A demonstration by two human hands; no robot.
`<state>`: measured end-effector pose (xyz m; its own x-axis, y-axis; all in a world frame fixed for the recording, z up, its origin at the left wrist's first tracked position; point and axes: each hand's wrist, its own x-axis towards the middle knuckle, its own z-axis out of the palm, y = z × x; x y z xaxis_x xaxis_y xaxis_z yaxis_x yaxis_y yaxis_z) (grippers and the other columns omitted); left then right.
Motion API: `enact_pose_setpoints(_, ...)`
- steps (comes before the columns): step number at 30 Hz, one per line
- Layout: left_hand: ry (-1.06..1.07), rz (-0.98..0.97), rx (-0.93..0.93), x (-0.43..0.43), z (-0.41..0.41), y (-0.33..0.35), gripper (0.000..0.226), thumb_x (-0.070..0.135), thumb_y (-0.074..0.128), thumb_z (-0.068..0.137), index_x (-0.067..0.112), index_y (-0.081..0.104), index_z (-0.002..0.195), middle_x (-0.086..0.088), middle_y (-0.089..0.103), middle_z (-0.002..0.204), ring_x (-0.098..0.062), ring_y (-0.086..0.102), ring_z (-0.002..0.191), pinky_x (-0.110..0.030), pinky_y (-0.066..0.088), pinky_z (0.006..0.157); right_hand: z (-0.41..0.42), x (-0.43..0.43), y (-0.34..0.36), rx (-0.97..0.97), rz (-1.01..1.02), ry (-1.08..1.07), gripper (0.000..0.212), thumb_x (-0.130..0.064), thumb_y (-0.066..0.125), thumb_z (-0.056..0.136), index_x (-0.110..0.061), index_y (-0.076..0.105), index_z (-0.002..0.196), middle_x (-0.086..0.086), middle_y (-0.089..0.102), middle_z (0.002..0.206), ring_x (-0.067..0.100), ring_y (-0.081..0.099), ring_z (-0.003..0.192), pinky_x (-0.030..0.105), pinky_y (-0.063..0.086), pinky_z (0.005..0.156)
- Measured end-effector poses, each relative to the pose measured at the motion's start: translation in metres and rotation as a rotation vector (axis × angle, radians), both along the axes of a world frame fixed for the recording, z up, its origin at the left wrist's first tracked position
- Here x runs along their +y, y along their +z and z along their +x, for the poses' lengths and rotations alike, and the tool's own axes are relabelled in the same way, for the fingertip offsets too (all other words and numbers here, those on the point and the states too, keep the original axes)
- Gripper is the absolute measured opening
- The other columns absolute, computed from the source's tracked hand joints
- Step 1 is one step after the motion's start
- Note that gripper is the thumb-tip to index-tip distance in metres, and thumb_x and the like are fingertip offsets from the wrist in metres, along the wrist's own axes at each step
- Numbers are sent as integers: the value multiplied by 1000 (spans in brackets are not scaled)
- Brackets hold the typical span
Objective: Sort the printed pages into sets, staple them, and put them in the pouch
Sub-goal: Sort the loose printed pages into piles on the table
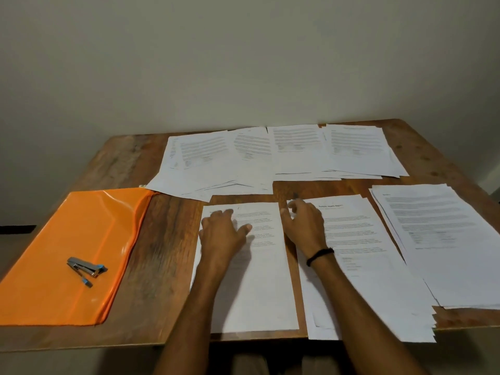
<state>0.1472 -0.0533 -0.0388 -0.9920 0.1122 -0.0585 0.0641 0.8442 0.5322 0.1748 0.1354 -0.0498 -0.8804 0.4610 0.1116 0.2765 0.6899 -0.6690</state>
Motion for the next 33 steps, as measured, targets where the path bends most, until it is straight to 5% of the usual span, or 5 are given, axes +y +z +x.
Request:
enact_pose_setpoints(5,102,-41,-5,-11,-92,0,67,52,71,82,10,54,132,-18,58,133,-37,53,122,-43,45,100,-98,-26,8,-113,-241,103,31,-28,64,91,-5,65,113,8,69,111,26,63,108,30,48,86)
enact_pose_setpoints(11,203,-150,-204,-26,-154,-15,117,65,71,79,22,-2,159,-18,2,166,-42,2,151,-54,14,121,-185,-64,10,-221,-165,120,60,-39,63,91,-3,44,135,17,56,132,38,50,124,40,45,96)
enact_pose_setpoints(16,148,-174,-173,-29,-171,-30,118,71,69,74,28,-1,158,-14,22,162,-42,19,148,-57,18,120,-221,-84,5,-265,-8,87,71,-48,65,87,-4,42,137,19,47,139,38,42,129,47,39,105)
enact_pose_setpoints(28,61,239,96,-26,-151,-32,114,24,87,75,20,11,159,-11,20,164,-28,22,150,-42,25,119,-219,-64,24,35,-778,-77,25,-10,58,85,-4,66,108,11,70,105,23,66,81,26,58,56)
enact_pose_setpoints(33,139,515,96,-18,-134,-20,93,44,79,82,19,26,155,-9,37,157,-28,38,141,-42,36,112,-172,-20,45,126,-1160,-160,20,15,55,84,-3,63,88,14,67,92,26,66,78,41,62,67)
